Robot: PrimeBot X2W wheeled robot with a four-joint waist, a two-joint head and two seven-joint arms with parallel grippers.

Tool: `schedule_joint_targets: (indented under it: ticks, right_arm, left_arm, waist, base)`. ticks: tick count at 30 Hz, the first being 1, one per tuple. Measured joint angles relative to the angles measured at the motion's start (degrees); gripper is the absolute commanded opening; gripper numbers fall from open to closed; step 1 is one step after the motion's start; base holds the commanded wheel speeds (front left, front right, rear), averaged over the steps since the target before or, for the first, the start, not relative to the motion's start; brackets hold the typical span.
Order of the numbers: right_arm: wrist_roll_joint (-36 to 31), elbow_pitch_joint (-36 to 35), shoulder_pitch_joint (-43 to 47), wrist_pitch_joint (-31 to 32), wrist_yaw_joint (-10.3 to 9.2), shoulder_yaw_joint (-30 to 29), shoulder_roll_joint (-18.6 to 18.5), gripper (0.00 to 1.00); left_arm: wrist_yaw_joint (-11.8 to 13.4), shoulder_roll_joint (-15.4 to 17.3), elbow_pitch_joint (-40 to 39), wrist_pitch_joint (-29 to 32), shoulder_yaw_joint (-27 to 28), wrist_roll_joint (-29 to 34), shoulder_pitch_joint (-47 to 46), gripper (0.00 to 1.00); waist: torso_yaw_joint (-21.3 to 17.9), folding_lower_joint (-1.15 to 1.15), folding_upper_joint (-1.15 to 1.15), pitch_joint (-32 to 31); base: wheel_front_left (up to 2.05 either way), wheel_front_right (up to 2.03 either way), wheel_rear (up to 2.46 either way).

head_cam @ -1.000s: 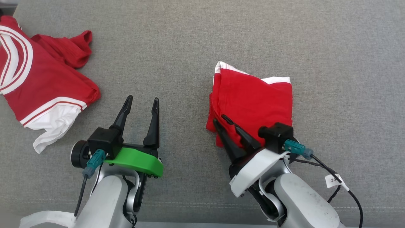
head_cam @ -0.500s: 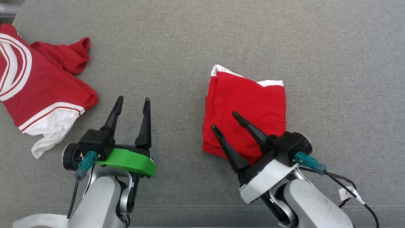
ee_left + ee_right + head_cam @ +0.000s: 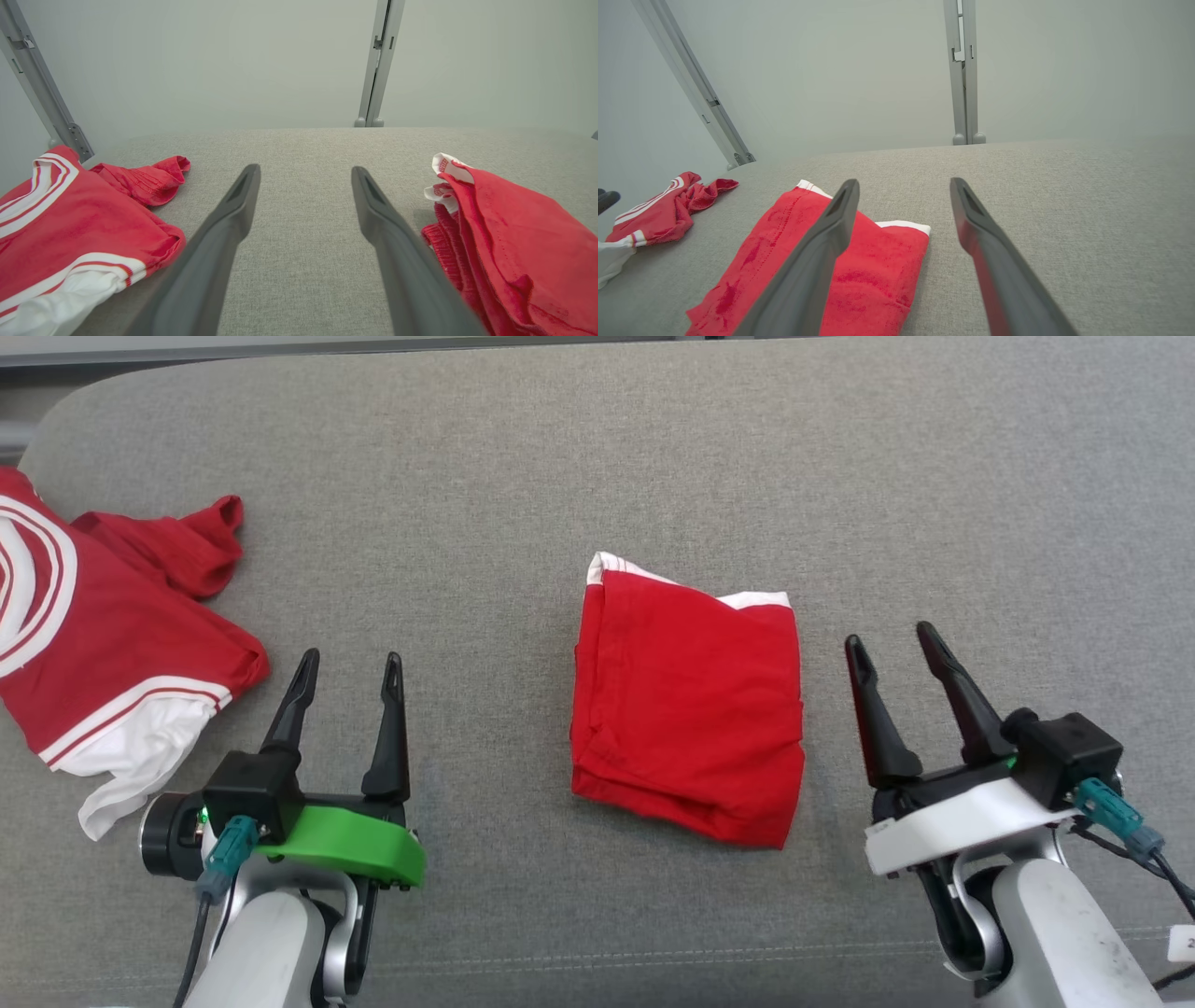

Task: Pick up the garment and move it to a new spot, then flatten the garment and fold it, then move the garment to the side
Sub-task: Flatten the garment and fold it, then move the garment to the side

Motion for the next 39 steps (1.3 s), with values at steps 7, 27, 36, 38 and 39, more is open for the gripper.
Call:
schedule_joint_targets:
  ticks: [7, 27, 36, 38, 39]
  right_arm:
    - [-1.7, 1.0, 3.9, 1.1, 0.00, -6.0, -0.7, 1.00]
    - [-1.8, 0.3, 8.5, 3.9, 0.00, -9.2, 0.5, 1.00]
    - [0.4, 4.8, 7.7, 7.2, 0.00, -6.3, -1.3, 1.00]
    - [0.9, 6.6, 6.7, 7.4, 0.00, -5.6, -1.7, 1.00]
    - [1.2, 7.6, 6.4, 7.5, 0.00, -5.3, -1.8, 1.00]
  left_arm:
    - [1.0, 1.4, -1.9, 0.8, -0.3, 0.5, 3.0, 1.00]
    - [2.1, 1.9, -3.8, 1.1, -0.5, -0.4, 5.6, 1.00]
    - [1.6, 0.3, -2.8, 0.2, -1.6, -0.7, 4.7, 1.00]
    - [1.4, -0.3, -2.4, 0.0, -1.7, -0.9, 4.4, 1.00]
    - [1.3, -0.5, -2.1, -0.2, -1.9, -1.0, 4.1, 1.00]
  waist:
    - [-0.4, 0.00, 0.00, -2.0]
    - [2.2, 0.00, 0.00, -4.5]
    - [6.8, 0.00, 0.00, -3.8]
    - [7.9, 0.00, 0.00, -3.4]
    - [8.5, 0.00, 0.00, -3.2]
  base:
    - [0.00, 0.00, 0.00]
    - [0.00, 0.00, 0.00]
    - [0.00, 0.00, 0.00]
    - [0.00, 0.00, 0.00]
    - [0.00, 0.00, 0.00]
